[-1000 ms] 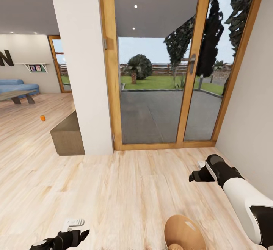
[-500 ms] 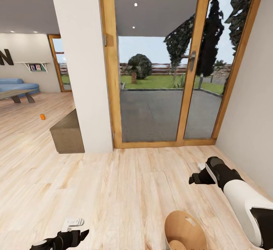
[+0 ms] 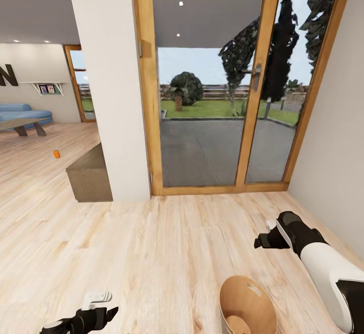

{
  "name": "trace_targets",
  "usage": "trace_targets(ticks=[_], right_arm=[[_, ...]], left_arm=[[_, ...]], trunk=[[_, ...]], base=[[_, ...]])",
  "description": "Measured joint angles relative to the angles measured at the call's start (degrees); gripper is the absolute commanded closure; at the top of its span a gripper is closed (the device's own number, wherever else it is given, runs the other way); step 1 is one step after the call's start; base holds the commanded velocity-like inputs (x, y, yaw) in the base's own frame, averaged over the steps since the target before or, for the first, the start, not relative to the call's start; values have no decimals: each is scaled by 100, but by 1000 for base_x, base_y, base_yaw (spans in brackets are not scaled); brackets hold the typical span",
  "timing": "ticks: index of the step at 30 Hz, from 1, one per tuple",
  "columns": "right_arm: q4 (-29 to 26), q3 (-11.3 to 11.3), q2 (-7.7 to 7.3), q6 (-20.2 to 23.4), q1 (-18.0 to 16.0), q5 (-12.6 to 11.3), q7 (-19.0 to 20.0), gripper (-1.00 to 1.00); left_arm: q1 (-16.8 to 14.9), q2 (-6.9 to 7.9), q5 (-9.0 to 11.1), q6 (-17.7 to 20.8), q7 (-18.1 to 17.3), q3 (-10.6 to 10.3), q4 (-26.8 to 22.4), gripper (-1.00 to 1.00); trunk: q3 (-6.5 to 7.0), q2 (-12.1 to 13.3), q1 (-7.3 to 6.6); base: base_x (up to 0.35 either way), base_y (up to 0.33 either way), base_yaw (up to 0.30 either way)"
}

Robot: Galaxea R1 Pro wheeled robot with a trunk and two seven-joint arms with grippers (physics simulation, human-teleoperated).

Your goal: Put the three can of soda from the living room inside the tash can in the kitchen.

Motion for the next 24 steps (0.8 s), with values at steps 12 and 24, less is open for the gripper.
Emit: trace_targets(ticks=[12,24], right_arm=[[0,15,-8,2,4,22,4,-100],[-2,25,-41,-6,116,29,2,-100]], left_arm=[[0,-1,0,-2,1,-7,0,-100],[-1,-2,0,-4,1,-7,-1,-100]], trunk=[[-215,-481,264],[-452,-770,431]], base=[[0,0,0],[0,0,0]])
